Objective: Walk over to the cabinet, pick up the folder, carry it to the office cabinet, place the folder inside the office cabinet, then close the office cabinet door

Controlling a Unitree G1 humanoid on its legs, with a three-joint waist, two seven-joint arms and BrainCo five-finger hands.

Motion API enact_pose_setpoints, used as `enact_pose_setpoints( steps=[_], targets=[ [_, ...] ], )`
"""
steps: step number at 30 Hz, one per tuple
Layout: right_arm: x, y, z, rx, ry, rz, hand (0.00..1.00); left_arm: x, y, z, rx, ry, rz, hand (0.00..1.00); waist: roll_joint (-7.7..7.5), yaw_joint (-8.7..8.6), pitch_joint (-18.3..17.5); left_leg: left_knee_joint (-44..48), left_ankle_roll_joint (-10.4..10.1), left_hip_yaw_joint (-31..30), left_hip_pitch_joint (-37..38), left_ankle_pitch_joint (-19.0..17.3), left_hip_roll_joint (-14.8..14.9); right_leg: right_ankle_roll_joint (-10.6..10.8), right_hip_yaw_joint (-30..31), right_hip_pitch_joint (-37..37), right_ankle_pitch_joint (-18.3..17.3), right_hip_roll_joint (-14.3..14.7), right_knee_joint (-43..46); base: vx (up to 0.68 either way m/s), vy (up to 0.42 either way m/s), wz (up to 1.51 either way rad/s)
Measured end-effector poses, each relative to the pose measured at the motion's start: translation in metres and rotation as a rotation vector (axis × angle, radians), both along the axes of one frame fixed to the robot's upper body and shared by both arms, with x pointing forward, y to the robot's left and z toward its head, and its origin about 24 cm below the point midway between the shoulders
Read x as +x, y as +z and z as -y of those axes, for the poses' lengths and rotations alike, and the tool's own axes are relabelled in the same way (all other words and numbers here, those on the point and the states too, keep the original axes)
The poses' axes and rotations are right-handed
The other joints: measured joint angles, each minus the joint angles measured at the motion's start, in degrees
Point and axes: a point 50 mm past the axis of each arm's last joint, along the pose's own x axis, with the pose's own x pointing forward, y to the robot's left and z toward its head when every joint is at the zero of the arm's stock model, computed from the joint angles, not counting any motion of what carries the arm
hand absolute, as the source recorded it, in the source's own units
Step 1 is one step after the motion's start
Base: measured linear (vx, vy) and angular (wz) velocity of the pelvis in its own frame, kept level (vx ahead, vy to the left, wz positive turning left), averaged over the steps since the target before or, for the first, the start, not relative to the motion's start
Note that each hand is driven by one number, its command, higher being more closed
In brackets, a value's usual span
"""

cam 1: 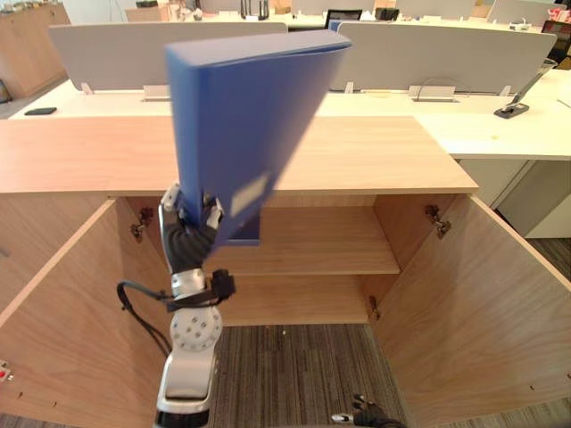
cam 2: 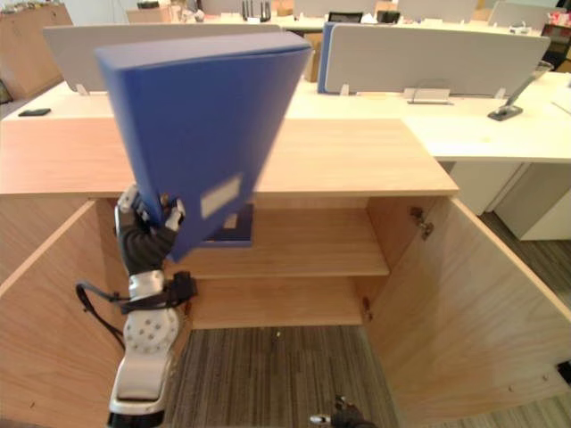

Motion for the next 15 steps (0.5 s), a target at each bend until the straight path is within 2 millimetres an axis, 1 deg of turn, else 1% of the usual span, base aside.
enact_pose_setpoints(
  steps=[1, 2, 3, 4, 5, 6, 8, 9, 11, 12, 14, 15],
  targets=[
    [0.013, 0.006, -0.013, 0.038, 0.015, 0.06, 0.0, -0.007, -0.003, -0.005, -0.083, -0.051, -0.004, 1.0, 0.02, -0.23, -0.04, -0.28, -0.13, -0.01, -0.04, 0.14, 0.33, 0.3, 0.0, -0.29, -0.26, 0.35, 0.16, -0.08, -0.08, -0.04],
    [0.029, 0.018, -0.023, 0.072, 0.029, 0.15, 0.0, -0.014, -0.004, -0.01, -0.137, -0.079, 0.007, 1.0, -0.01, -0.24, -0.1, -0.74, -0.35, -0.01, -0.17, 0.61, 0.61, 0.18, 0.01, -0.86, -0.32, 0.72, 0.06, -0.06, -0.066, -0.02],
    [0.038, 0.024, -0.027, 0.093, 0.025, 0.2, 0.0, -0.016, -0.004, -0.014, -0.173, -0.093, 0.013, 1.0, 0.01, -0.24, -0.34, -1.1, -0.51, -0.06, -0.2, 0.91, 0.75, 0.07, 0.01, -1.36, -0.37, 0.87, 0.01, -0.05, -0.079, 0.03],
    [0.061, 0.046, -0.033, 0.142, 0.015, 0.338, 0.0, -0.021, -0.005, -0.024, -0.252, -0.105, 0.032, 1.0, 0.0, -0.27, -1.05, -1.7, -0.98, -0.34, -0.89, 1.59, 0.95, 0.03, -0.03, -2.22, -0.34, 1.18, -0.12, -0.01, -0.072, 0.06],
    [0.074, 0.06, -0.033, 0.167, 0.0, 0.42, 0.0, -0.023, -0.004, -0.03, -0.283, -0.096, 0.047, 1.0, -0.01, -0.24, -1.03, -1.79, -1.35, -0.53, -0.95, 2.1, 1.06, 0.25, -0.12, -2.33, -0.13, 1.35, -0.12, 0.0, -0.083, 0.07],
    [0.083, 0.071, -0.034, 0.195, -0.017, 0.479, 0.0, -0.025, -0.005, -0.035, -0.301, -0.083, 0.054, 1.0, -0.02, -0.24, -1.03, -1.81, -1.24, -0.66, -0.97, 2.25, 1.13, 0.0, -0.2, -2.32, 0.05, 1.43, -0.12, 0.03, -0.054, 0.04],
    [0.109, 0.112, -0.032, 0.296, -0.07, 0.691, 0.0, -0.03, -0.008, -0.05, -0.34, -0.035, 0.06, 1.0, -0.18, -0.19, -1.13, -1.74, -1.16, -0.78, -0.99, 2.29, 1.28, -0.13, -0.24, -2.27, 0.12, 1.64, -0.14, 0.04, -0.034, 0.02],
    [0.114, 0.122, -0.032, 0.319, -0.079, 0.74, 0.0, -0.031, -0.008, -0.053, -0.347, -0.026, 0.062, 1.0, -0.22, -0.17, -1.09, -1.74, -1.17, -0.81, -1.06, 2.28, 1.27, -0.13, -0.24, -2.2, 0.12, 1.65, -0.14, 0.06, -0.017, 0.01],
    [0.13, 0.164, -0.031, 0.447, -0.119, 0.923, 0.0, -0.033, -0.009, -0.058, -0.358, -0.008, 0.065, 1.0, -0.42, -0.2, -0.91, -1.75, -1.09, -1.01, -1.21, 2.23, 1.14, -0.13, -0.25, -2.29, 0.12, 1.78, -0.14, 0.04, -0.01, 0.02],
    [0.134, 0.174, -0.032, 0.488, -0.126, 0.968, 0.0, -0.033, -0.009, -0.059, -0.36, -0.008, 0.066, 1.0, -0.43, -0.2, -0.9, -1.75, -1.03, -1.06, -1.2, 2.19, 1.08, -0.13, -0.24, -2.27, 0.12, 1.75, -0.14, 0.0, 0.0, 0.0],
    [0.146, 0.216, -0.036, 0.611, -0.106, 1.144, 0.0, -0.033, -0.009, -0.059, -0.35, -0.019, 0.069, 1.0, -0.49, -0.51, -0.83, -1.75, -0.87, -1.13, -1.1, 2.11, 0.72, -0.13, -0.24, -2.14, 0.12, 1.42, -0.14, 0.0, 0.0, 0.0],
    [0.149, 0.225, -0.037, 0.631, -0.098, 1.179, 0.0, -0.033, -0.009, -0.059, -0.348, -0.023, 0.069, 1.0, -0.53, -0.57, -0.79, -1.75, -0.82, -1.14, -1.02, 2.09, 0.62, -0.12, -0.24, -2.05, 0.12, 1.33, -0.14, 0.0, 0.0, 0.0]
  ],
)
